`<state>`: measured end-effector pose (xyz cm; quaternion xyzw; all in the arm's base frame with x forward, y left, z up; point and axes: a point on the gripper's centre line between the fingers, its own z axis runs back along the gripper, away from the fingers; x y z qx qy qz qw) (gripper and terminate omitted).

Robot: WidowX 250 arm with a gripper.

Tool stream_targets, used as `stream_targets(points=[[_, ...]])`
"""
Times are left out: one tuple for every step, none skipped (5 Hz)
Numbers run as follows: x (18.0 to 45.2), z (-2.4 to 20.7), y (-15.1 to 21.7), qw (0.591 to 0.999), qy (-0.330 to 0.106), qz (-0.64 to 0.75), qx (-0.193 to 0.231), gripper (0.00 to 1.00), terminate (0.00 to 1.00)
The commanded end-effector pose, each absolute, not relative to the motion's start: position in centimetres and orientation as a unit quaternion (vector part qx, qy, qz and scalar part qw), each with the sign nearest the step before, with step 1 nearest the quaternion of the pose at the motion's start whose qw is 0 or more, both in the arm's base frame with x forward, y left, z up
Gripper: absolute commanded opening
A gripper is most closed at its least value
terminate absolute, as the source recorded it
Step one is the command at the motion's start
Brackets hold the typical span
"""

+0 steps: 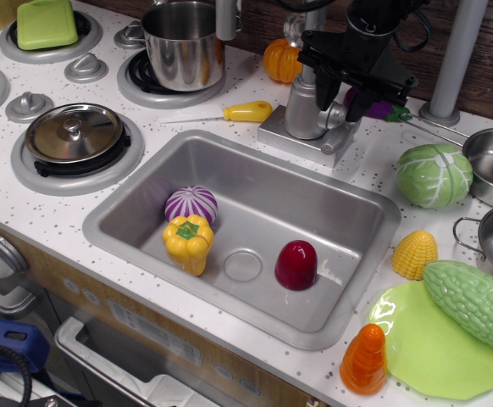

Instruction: Turn lever vertical to front

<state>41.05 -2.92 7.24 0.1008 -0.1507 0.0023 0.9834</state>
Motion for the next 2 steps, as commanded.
stream_targets(points=[[41.5,10.03,-3.3,0.98,-0.187,0.004,0.072,1.0,0.0],[41.5,10.03,-3.3,0.98,-0.187,0.004,0.072,1.0,1.0]])
